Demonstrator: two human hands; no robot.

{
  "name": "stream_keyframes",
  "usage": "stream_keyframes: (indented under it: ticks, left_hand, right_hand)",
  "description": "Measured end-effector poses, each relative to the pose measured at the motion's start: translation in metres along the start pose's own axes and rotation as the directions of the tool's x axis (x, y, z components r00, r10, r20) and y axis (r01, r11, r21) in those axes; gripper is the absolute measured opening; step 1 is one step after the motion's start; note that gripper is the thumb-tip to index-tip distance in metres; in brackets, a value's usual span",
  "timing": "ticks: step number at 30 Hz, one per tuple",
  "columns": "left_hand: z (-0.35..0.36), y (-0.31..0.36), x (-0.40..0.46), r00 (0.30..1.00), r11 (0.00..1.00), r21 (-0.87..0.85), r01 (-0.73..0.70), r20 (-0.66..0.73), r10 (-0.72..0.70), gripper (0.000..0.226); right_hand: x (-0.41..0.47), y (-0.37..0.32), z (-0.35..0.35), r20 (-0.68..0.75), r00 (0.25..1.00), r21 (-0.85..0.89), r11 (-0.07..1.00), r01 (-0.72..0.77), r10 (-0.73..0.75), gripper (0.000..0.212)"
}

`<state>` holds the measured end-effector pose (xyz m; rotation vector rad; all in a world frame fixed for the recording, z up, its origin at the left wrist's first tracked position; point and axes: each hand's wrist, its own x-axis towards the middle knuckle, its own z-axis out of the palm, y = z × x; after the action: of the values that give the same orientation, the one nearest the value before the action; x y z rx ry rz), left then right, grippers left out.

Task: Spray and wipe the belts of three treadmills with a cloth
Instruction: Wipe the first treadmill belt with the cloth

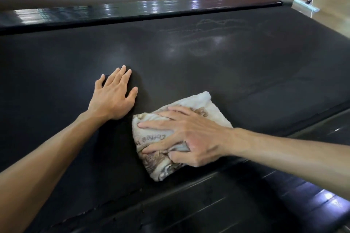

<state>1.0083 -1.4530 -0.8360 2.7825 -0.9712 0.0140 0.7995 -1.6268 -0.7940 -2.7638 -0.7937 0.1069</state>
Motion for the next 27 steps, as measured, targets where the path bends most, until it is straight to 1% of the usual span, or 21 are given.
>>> stream_keyframes:
  ticks: [3, 4, 6, 9, 11, 14, 16, 19, 22, 24, 27]
  left_hand:
    - [0.001, -0.004, 0.000, 1.000, 1.000, 0.003, -0.004, -0.007, 0.004, 0.066]
    - [0.002, -0.003, 0.000, 1.000, 1.000, 0.001, -0.008, -0.005, 0.008, 0.069]
    - [0.003, -0.002, 0.001, 1.000, 1.000, 0.003, -0.006, -0.004, 0.006, 0.075]
    - [0.001, -0.003, 0.001, 1.000, 1.000, -0.004, -0.012, -0.018, 0.012, 0.066]
    - [-0.003, -0.001, 0.000, 0.998, 0.998, -0.026, -0.057, -0.022, 0.056, 0.067]
    - [-0.008, 0.009, -0.007, 0.986, 0.985, -0.057, -0.163, 0.016, 0.164, 0.083]
    - [-0.008, 0.019, -0.013, 0.968, 0.967, -0.073, -0.244, 0.037, 0.247, 0.088]
    - [-0.005, 0.026, -0.018, 0.940, 0.938, -0.097, -0.332, 0.055, 0.338, 0.087]
    - [-0.003, 0.026, -0.019, 0.931, 0.930, -0.091, -0.356, 0.049, 0.361, 0.083]
    - [-0.002, 0.026, -0.019, 0.931, 0.931, -0.085, -0.356, 0.054, 0.361, 0.082]
    - [0.000, 0.028, -0.017, 0.930, 0.930, -0.082, -0.358, 0.052, 0.363, 0.080]
  right_hand:
    - [0.007, -0.008, 0.002, -0.029, 0.997, 0.108, 0.992, -0.072, 0.075, 0.034]
    - [0.006, -0.008, 0.005, -0.051, 0.993, 0.120, 0.988, -0.096, 0.103, 0.031]
    - [0.005, -0.004, 0.009, -0.119, 0.987, 0.094, 0.991, -0.097, 0.108, 0.027]
    - [-0.004, 0.003, 0.013, -0.138, 0.985, 0.113, 0.989, -0.090, 0.105, 0.026]
    - [-0.017, 0.013, 0.011, -0.156, 0.980, 0.107, 0.989, -0.106, 0.122, 0.026]
    - [-0.043, 0.033, 0.005, -0.165, 0.970, 0.065, 0.983, -0.170, 0.179, 0.030]
    - [-0.060, 0.051, -0.001, -0.191, 0.960, 0.026, 0.978, -0.205, 0.206, 0.031]
    - [-0.074, 0.067, -0.006, -0.211, 0.944, 0.024, 0.967, -0.254, 0.253, 0.032]
    - [-0.075, 0.063, -0.003, -0.223, 0.931, 0.033, 0.957, -0.290, 0.289, 0.032]
    - [-0.068, 0.051, -0.001, -0.242, 0.928, 0.049, 0.959, -0.280, 0.283, 0.033]
    - [-0.045, 0.023, 0.009, -0.237, 0.956, 0.031, 0.985, -0.171, 0.173, 0.032]
